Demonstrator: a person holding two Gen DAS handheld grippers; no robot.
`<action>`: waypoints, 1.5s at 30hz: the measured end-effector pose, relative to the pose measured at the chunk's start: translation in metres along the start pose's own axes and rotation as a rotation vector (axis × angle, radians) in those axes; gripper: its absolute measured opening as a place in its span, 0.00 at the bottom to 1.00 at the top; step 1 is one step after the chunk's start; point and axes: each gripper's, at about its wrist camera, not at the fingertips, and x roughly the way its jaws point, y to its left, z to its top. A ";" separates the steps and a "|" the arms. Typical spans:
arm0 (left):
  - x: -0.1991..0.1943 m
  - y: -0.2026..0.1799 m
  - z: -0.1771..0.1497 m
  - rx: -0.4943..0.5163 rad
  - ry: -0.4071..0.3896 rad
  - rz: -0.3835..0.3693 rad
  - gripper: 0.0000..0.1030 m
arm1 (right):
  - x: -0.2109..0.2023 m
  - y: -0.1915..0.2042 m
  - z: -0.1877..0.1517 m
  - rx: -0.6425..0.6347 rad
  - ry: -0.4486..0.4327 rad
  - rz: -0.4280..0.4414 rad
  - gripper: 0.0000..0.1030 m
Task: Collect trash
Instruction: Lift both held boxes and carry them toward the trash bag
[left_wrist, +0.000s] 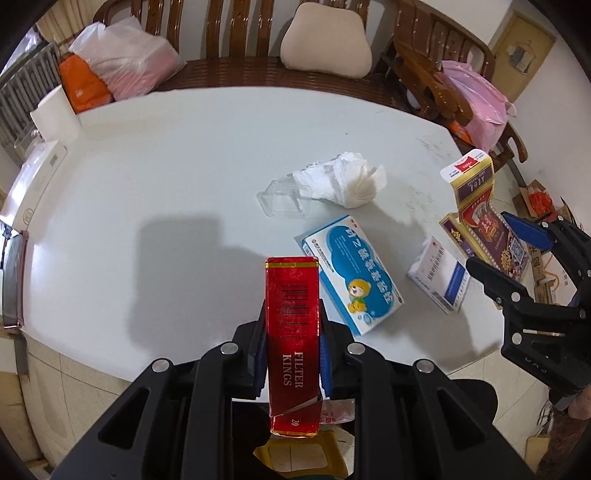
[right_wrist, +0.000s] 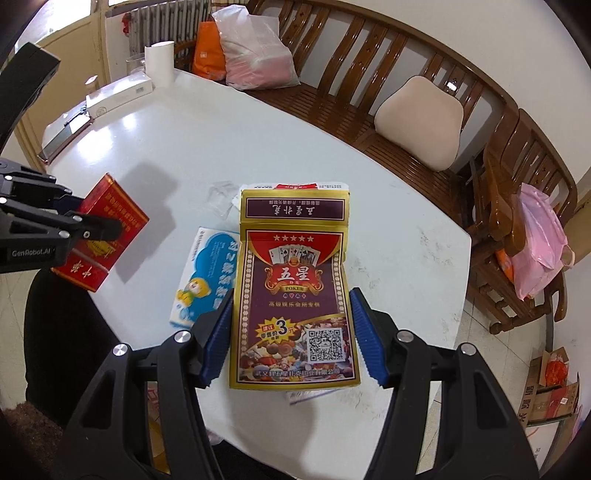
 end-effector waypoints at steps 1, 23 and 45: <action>-0.003 -0.001 -0.003 0.003 0.000 -0.002 0.21 | -0.004 0.002 -0.002 -0.003 -0.005 -0.002 0.58; -0.013 -0.033 -0.094 0.179 -0.063 -0.028 0.21 | -0.056 0.077 -0.086 -0.037 -0.012 0.015 0.57; 0.092 -0.047 -0.176 0.254 0.058 -0.039 0.21 | 0.025 0.121 -0.163 0.031 0.135 0.088 0.57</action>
